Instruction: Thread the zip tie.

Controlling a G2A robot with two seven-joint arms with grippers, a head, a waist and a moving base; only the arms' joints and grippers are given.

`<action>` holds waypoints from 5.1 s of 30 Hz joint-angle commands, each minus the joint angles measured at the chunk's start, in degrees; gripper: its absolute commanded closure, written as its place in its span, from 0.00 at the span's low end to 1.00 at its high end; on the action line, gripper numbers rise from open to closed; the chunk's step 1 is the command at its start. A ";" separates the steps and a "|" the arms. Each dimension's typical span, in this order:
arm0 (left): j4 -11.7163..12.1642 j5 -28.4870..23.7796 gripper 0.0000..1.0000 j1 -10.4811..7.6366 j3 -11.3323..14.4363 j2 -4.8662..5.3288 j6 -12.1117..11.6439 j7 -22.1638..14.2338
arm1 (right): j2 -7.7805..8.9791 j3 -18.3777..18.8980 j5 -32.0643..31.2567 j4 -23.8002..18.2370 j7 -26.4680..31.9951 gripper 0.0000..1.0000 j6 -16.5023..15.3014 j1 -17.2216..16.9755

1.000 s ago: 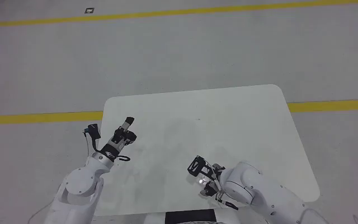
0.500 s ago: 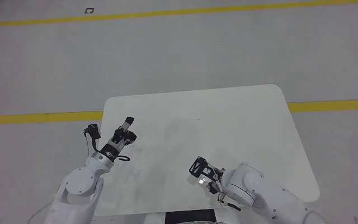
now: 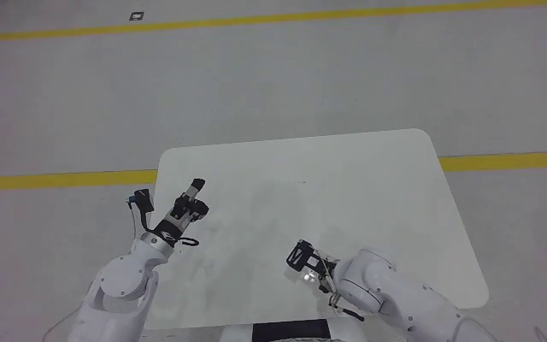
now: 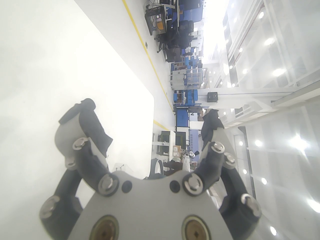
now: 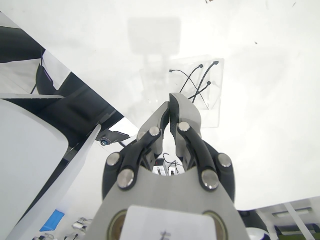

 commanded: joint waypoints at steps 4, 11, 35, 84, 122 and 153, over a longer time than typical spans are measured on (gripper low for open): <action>0.00 0.00 0.00 0.00 0.00 0.00 0.00 0.00 | -0.85 -1.83 -1.13 1.62 0.34 0.98 1.13 1.38; 0.00 0.00 0.00 0.00 0.00 0.00 0.00 0.00 | -1.94 -3.65 -2.28 4.79 0.59 0.92 2.67 3.06; 0.00 0.00 0.00 0.00 0.00 0.00 0.00 0.00 | -3.83 -5.19 -4.39 10.36 0.59 0.85 5.03 5.31; 0.00 0.00 0.00 0.00 0.00 0.00 0.00 0.00 | 1.71 18.23 8.96 -8.17 -18.51 1.00 -7.94 -14.87; 0.00 0.00 0.00 0.00 0.00 0.00 0.00 0.00 | 9.88 23.27 56.83 5.15 -28.92 1.00 -19.65 -7.52; 0.00 0.00 0.00 0.00 0.00 0.00 0.00 0.00 | 5.06 16.68 77.65 18.33 -48.23 1.00 -19.65 0.92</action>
